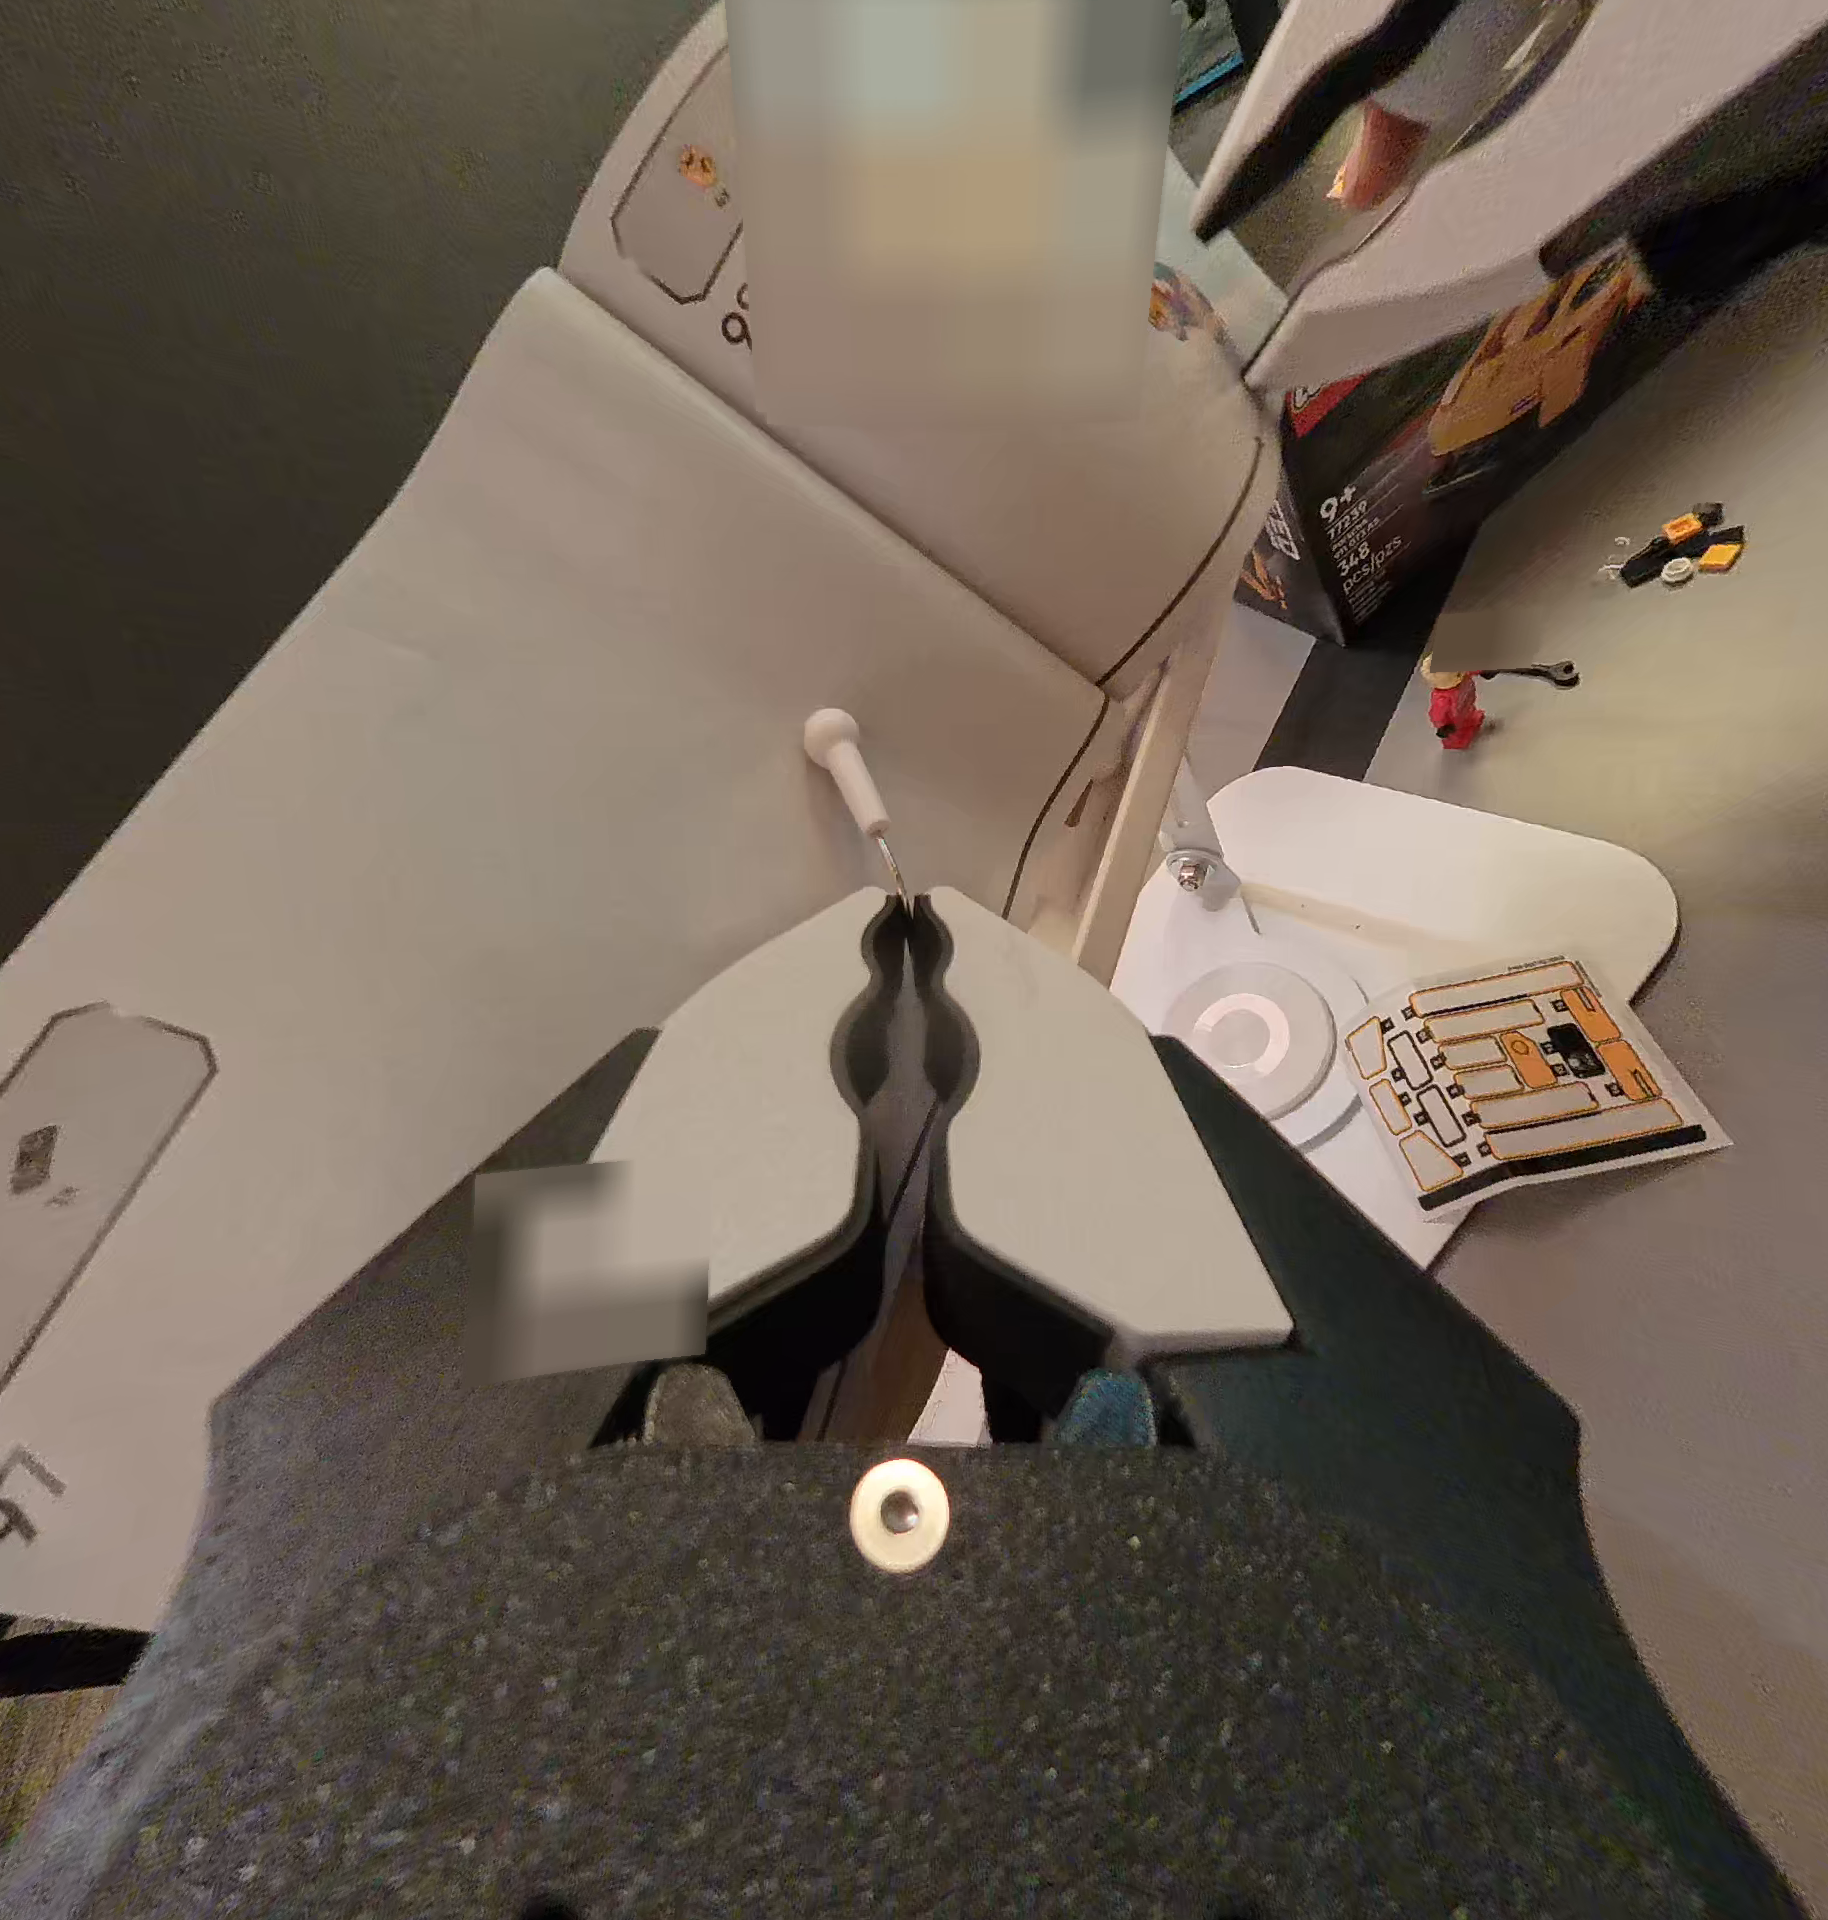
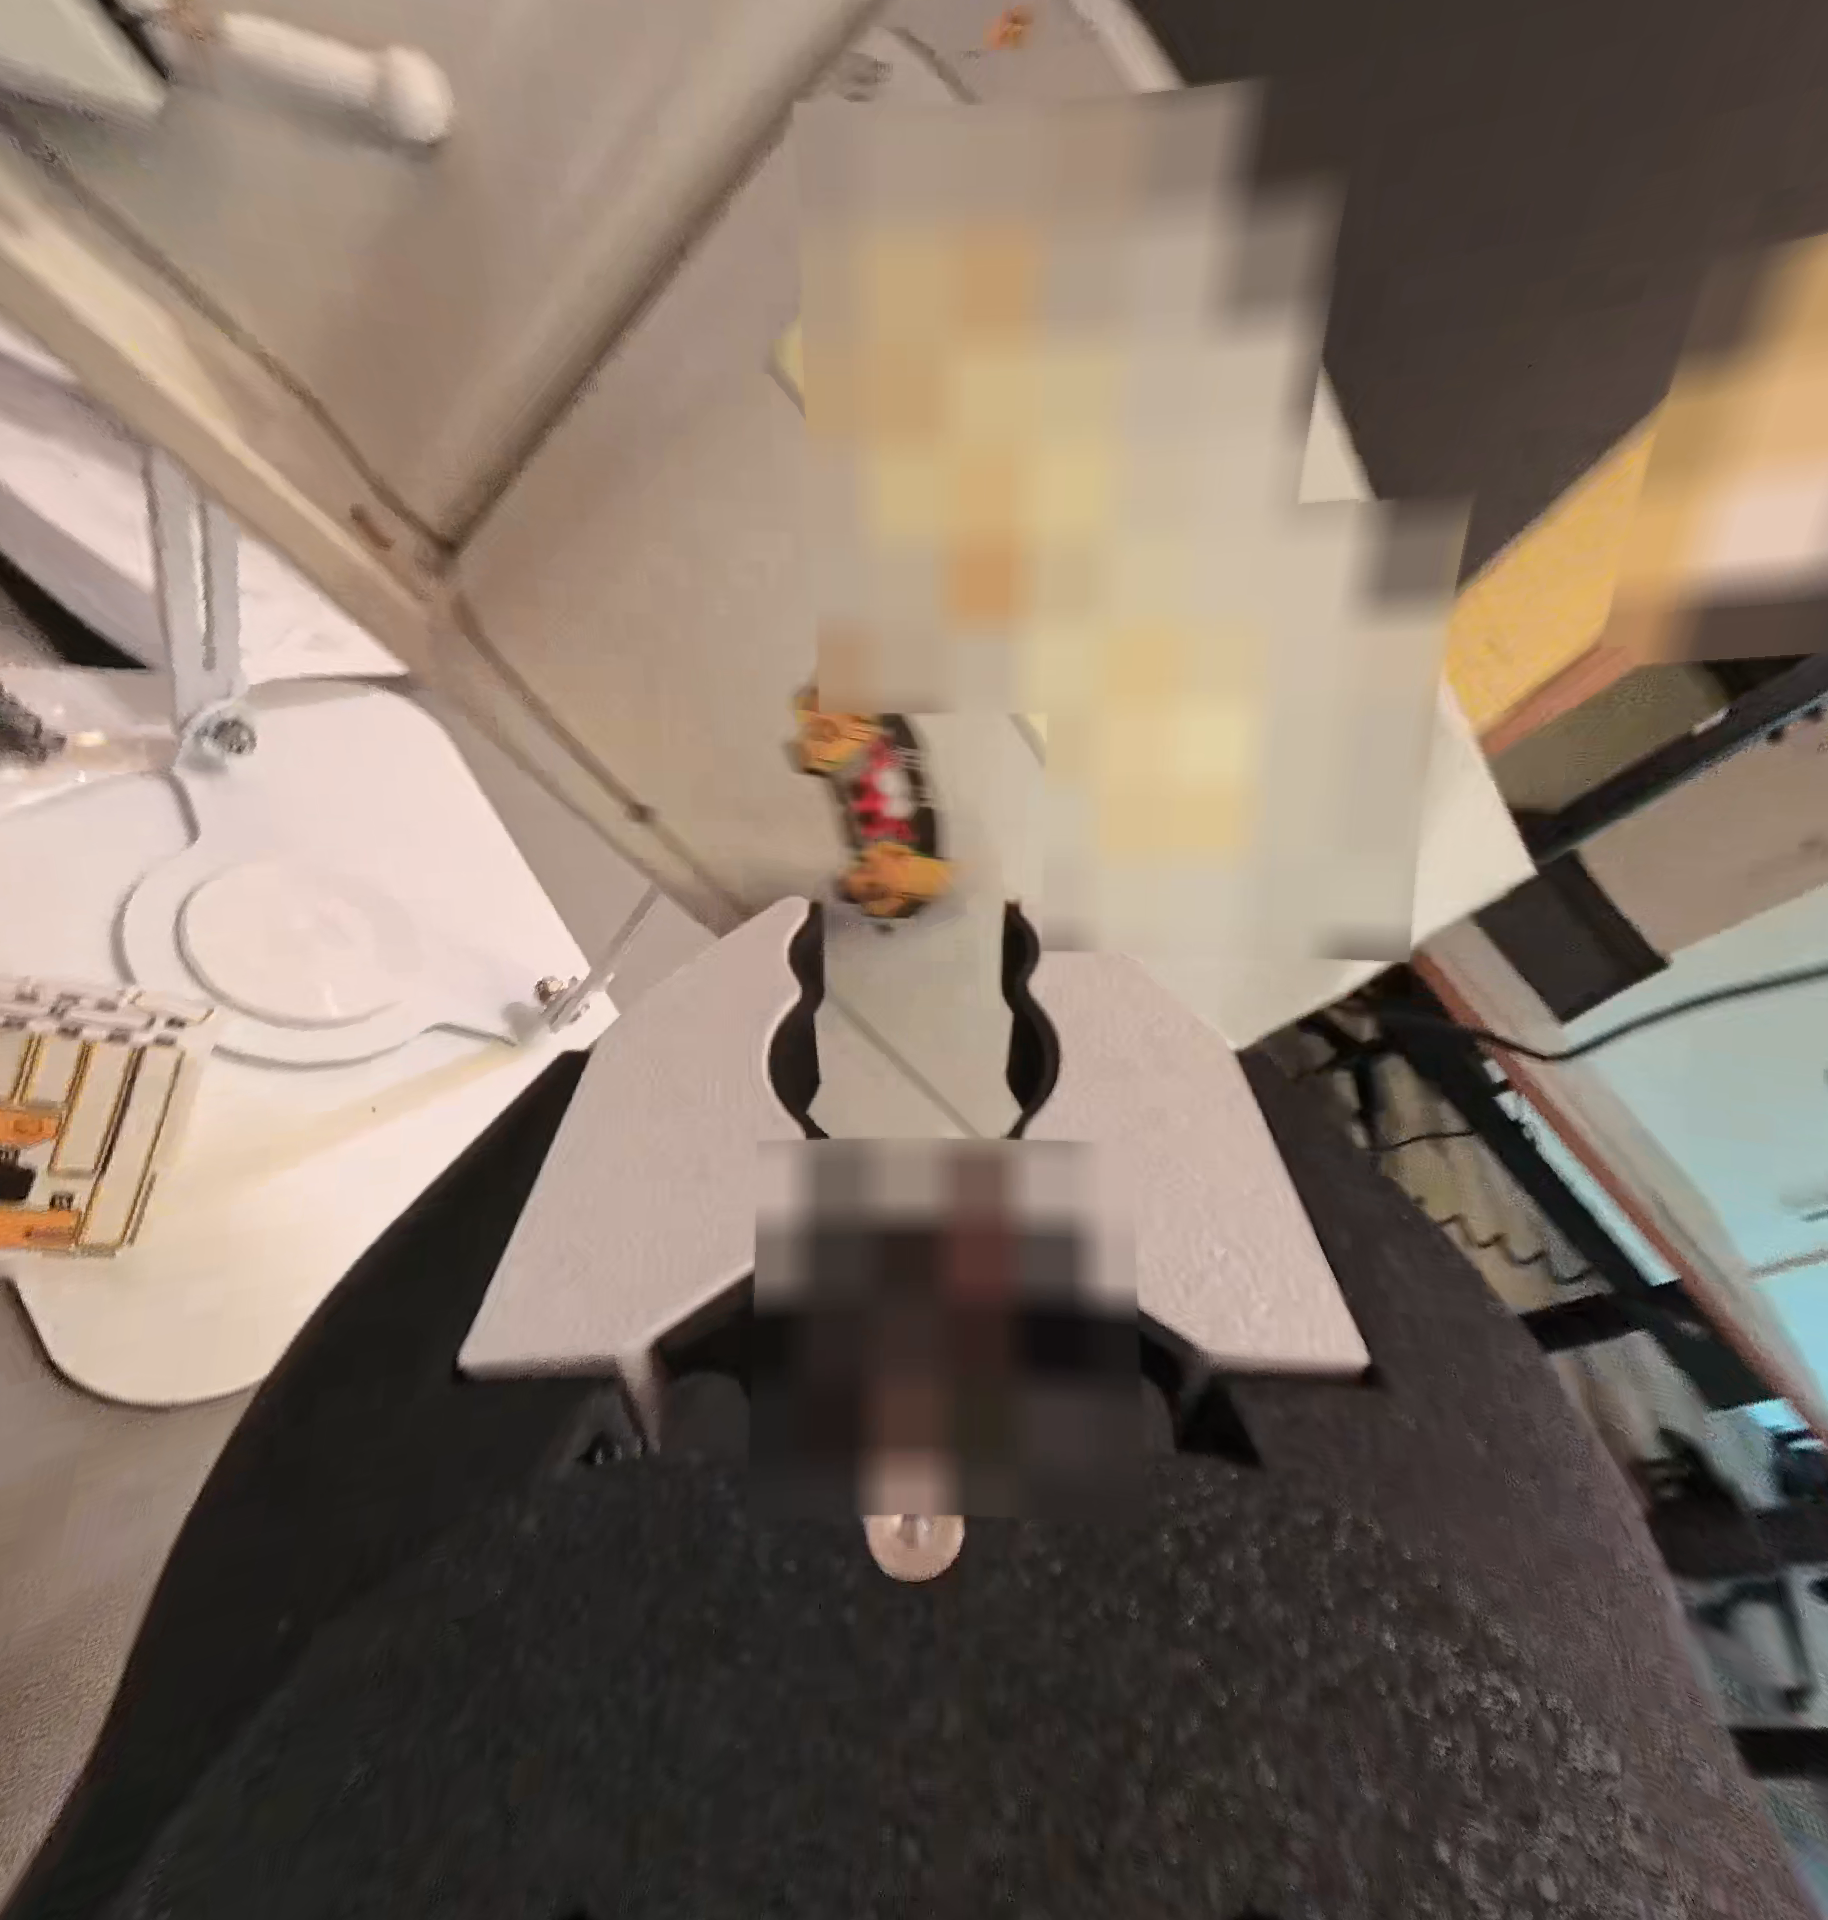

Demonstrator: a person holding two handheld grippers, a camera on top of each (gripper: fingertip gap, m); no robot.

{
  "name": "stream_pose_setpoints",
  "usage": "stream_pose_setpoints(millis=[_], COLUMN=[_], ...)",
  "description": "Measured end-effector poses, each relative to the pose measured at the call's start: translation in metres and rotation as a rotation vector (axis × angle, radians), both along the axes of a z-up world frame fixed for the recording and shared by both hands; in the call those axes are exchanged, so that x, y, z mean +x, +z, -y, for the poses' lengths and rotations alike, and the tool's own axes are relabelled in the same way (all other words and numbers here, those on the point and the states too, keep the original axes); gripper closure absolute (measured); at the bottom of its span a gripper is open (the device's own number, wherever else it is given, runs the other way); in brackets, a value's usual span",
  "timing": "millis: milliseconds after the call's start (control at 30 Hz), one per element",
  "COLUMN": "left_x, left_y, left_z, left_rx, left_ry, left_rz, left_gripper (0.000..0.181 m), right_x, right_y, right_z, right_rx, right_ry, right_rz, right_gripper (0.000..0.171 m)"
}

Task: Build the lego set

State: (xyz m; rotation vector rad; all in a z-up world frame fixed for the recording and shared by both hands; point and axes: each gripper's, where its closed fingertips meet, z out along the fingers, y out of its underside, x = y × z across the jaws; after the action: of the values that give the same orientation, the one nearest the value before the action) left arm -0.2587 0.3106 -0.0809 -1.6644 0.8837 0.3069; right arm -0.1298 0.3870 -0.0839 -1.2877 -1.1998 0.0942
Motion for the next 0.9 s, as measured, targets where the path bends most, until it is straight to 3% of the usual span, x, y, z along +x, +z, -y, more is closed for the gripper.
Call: stream_pose_setpoints(millis=[67, 133, 267, 367, 400, 433, 533, 667, 900], left_x=[0.000, -0.001, -0.003, -0.004, -0.004, -0.005, -0.011, -0.015, -0.015], left_y=[0.001, 0.001, 0.003, 0.003, 0.003, 0.003, 0.004, 0.001, 0.000], left_z=[0.000, 0.002, 0.004, 0.005, 0.005, 0.005, 0.006, 0.002, 0.002], left_rx=[0.004, 0.010, 0.021, 0.024, 0.026, 0.025, 0.029, 0.017, 0.012], left_ry=[0.003, 0.009, 0.022, 0.021, 0.019, 0.017, 0.039, 0.049, 0.047], left_rz=[0.009, 0.012, 0.029, 0.044, 0.048, 0.051, 0.017, -0.005, -0.043], left_gripper=[0.180, 0.180, 0.180, 0.180, 0.180, 0.180, 0.181, 0.181, 0.181], right_x=[0.010, 0.018, 0.007, -0.007, -0.009, -0.010, 0.001, 0.013, 0.012], right_y=[0.007, 0.015, 0.019, 0.009, 0.007, 0.009, 0.011, 0.012, 0.013], right_z=[-0.014, -0.034, -0.067, -0.055, -0.049, -0.042, -0.026, -0.013, -0.013], right_rx=[-0.073, -0.169, -0.425, -0.792, -0.871, -0.904, -0.876, -0.756, -0.774], right_ry=[-0.028, -0.038, 0.119, 0.392, 0.453, 0.507, 0.519, 0.423, 0.399], right_rz=[-0.096, -0.172, -0.187, -0.137, -0.125, -0.139, -0.207, -0.307, -0.315], right_gripper=[0.122, 0.094, 0.064, 0.083, 0.101, 0.125, 0.138, 0.140, 0.139])
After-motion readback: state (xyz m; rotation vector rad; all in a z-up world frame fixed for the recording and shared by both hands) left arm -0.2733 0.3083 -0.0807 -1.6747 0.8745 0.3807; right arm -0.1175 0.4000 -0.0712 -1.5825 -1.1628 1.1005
